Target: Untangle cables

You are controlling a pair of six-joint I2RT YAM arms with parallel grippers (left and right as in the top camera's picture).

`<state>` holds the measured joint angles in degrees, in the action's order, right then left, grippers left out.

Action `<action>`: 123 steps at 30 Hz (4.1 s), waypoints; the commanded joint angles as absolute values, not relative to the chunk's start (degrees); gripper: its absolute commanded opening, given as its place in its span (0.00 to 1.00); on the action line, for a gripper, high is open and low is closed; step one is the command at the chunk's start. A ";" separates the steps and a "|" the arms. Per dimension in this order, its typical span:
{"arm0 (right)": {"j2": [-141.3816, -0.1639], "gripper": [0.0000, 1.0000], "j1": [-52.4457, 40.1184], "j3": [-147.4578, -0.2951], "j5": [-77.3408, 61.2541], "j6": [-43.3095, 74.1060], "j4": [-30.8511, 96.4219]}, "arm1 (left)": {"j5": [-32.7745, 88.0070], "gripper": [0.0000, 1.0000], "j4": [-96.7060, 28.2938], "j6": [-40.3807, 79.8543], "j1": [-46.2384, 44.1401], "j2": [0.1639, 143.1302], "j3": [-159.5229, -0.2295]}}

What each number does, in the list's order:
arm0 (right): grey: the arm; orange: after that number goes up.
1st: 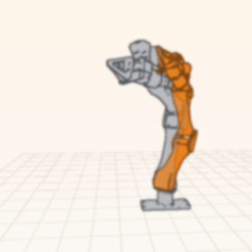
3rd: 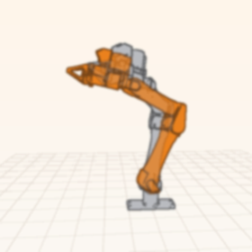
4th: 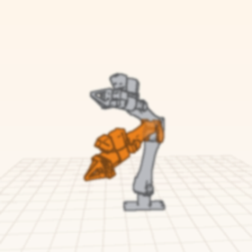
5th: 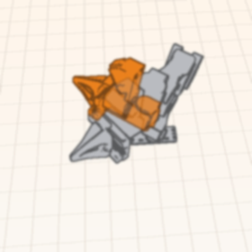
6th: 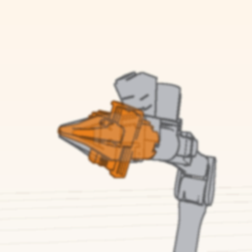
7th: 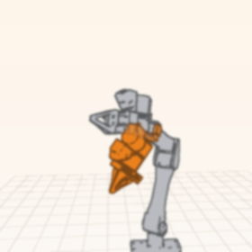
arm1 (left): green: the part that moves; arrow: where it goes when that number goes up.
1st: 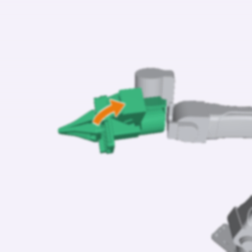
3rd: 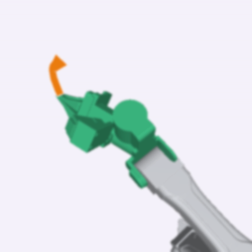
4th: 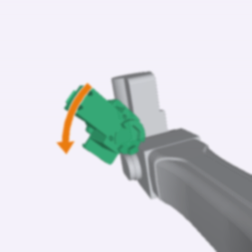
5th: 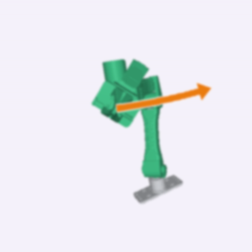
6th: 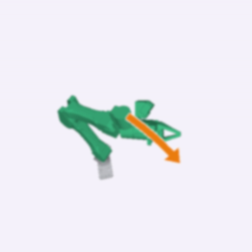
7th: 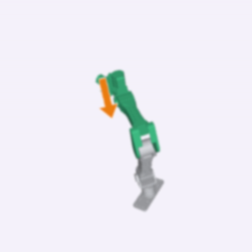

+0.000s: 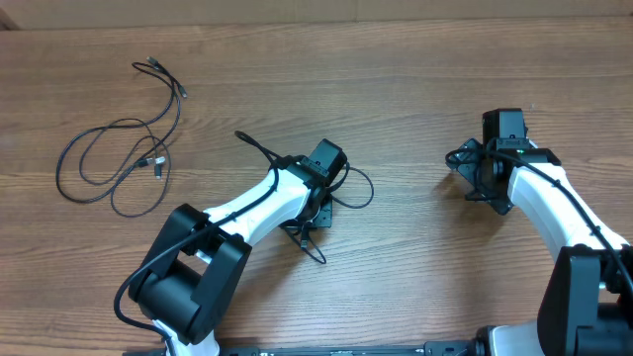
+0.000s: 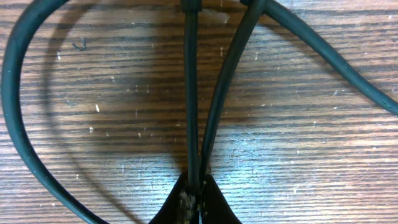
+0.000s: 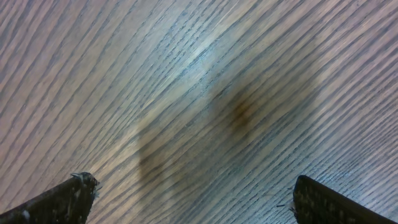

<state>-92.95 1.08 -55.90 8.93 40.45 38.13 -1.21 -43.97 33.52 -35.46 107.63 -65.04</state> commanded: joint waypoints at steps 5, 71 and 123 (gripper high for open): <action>-92.05 1.00 1.26 -55.94 8.97 40.03 37.85 | -0.14 0.05 -44.05 34.30 -35.05 109.25 -64.27; -92.05 1.00 1.26 -55.94 8.97 40.03 37.85 | 0.95 1.00 -53.04 27.79 -34.48 106.26 -79.24; -92.05 1.00 1.26 -55.94 8.97 40.03 37.85 | -7.88 0.69 -36.99 45.50 -37.32 107.57 -68.99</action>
